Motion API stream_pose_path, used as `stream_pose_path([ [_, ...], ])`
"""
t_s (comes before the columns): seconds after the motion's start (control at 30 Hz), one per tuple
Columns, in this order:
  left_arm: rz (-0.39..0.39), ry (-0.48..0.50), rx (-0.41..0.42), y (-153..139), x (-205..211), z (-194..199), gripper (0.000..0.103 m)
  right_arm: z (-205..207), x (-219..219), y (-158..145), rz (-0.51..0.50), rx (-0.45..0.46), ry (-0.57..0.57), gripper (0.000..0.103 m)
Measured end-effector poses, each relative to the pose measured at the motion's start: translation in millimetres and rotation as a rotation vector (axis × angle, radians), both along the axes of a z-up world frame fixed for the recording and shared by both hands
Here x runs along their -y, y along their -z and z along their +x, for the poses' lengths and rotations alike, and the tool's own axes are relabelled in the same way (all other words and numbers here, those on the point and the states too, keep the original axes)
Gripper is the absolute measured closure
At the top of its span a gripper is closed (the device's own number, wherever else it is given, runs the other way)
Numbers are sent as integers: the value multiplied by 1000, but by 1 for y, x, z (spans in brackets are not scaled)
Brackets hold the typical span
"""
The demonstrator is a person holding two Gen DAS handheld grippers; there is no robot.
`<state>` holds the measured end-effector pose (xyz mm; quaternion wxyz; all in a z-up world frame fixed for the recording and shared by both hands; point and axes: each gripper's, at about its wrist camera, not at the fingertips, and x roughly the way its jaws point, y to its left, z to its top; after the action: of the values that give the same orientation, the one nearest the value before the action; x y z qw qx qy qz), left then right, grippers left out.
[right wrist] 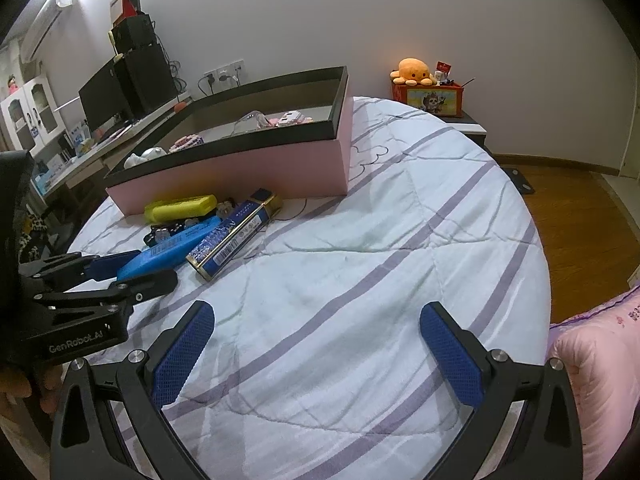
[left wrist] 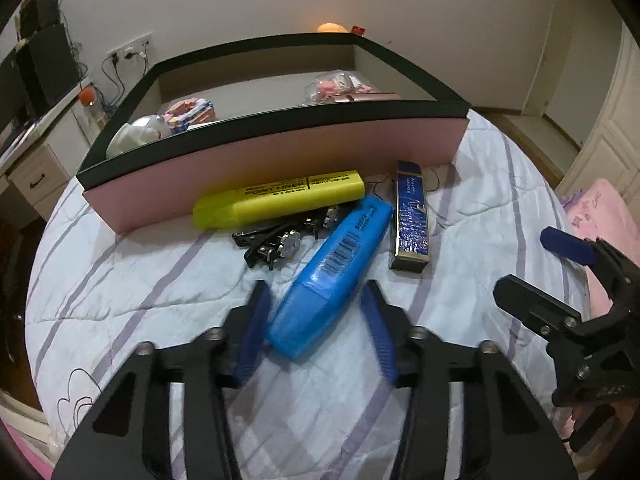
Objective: Organize rigid objects
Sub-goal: 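Grasp the blue marker with the left tool, then hold the blue marker in the left tool while the right tool grasps the harmonica case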
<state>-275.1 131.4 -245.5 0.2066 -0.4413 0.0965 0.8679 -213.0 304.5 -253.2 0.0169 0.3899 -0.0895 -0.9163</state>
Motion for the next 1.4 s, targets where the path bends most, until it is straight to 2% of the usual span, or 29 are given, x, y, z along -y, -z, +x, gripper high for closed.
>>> stream_pose_path([
  [0.3,24,26,16,-3,7,15,73,-1,4,0,20,15,4,0],
  [0.6,6,8,15,-3,33,37,76,-7,17,-2,18,33,-8,0],
  [0.83,-10,-51,8,-4,60,49,76,-23,42,-8,22,37,-34,0],
  [0.93,-29,-103,-3,-3,73,47,73,-34,54,-8,26,51,-40,0],
  [1.0,-30,-128,1,-2,78,45,64,-44,61,-7,41,63,-36,0],
  [1.07,-38,-137,-4,-1,79,43,47,-53,67,-6,56,82,-26,0],
  [1.13,-36,-139,-6,-1,81,42,35,-59,68,-5,82,91,-17,0],
  [1.27,-18,-128,3,0,81,38,30,-66,65,-4,109,105,4,0],
  [1.33,-22,-123,4,1,79,37,28,-66,60,-3,90,109,9,6],
  [1.4,-18,-115,7,1,79,36,25,-64,55,-3,94,110,1,21],
])
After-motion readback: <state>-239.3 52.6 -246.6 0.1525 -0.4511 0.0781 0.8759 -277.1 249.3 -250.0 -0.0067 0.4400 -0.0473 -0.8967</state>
